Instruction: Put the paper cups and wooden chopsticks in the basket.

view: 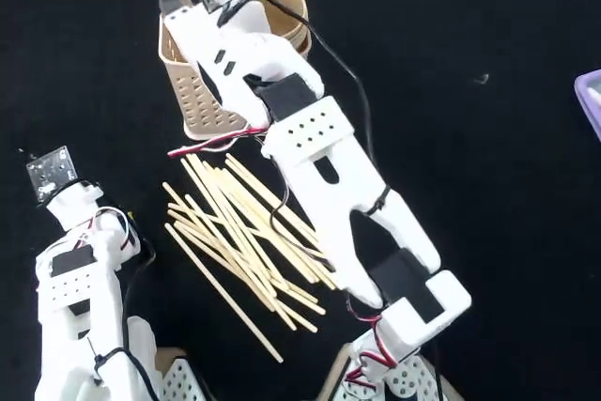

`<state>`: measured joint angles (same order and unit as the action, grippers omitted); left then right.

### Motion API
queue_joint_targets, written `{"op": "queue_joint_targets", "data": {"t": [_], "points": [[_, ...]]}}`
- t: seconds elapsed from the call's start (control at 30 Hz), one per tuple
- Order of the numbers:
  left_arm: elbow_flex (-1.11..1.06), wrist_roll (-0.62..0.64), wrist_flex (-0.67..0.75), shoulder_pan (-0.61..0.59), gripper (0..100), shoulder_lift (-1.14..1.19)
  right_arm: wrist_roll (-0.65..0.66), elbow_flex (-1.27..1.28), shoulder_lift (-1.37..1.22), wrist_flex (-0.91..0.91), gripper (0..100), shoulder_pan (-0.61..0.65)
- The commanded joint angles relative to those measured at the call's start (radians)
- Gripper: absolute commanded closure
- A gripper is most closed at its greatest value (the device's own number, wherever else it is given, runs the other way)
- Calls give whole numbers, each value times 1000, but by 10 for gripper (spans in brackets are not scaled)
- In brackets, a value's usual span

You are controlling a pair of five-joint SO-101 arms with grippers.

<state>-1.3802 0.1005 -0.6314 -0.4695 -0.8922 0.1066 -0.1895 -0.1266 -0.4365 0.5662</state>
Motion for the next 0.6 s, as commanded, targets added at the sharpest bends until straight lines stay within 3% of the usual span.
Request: {"op": "queue_joint_targets", "data": {"t": [0.0, 0.2, 0.33, 0.43, 0.57], "points": [[12, -9, 3, 10, 848, -21, -9, -73, 108, -140, 832, 12], [12, -9, 3, 10, 848, -21, -9, -162, 286, -411, 844, 17], [12, -9, 3, 10, 848, -21, -5, -130, 412, -730, 844, 17], [12, -9, 3, 10, 848, -21, -3, -19, 456, -925, 840, 40], [12, -9, 3, 10, 848, -21, -2, 300, 456, -957, 839, 43]]}}
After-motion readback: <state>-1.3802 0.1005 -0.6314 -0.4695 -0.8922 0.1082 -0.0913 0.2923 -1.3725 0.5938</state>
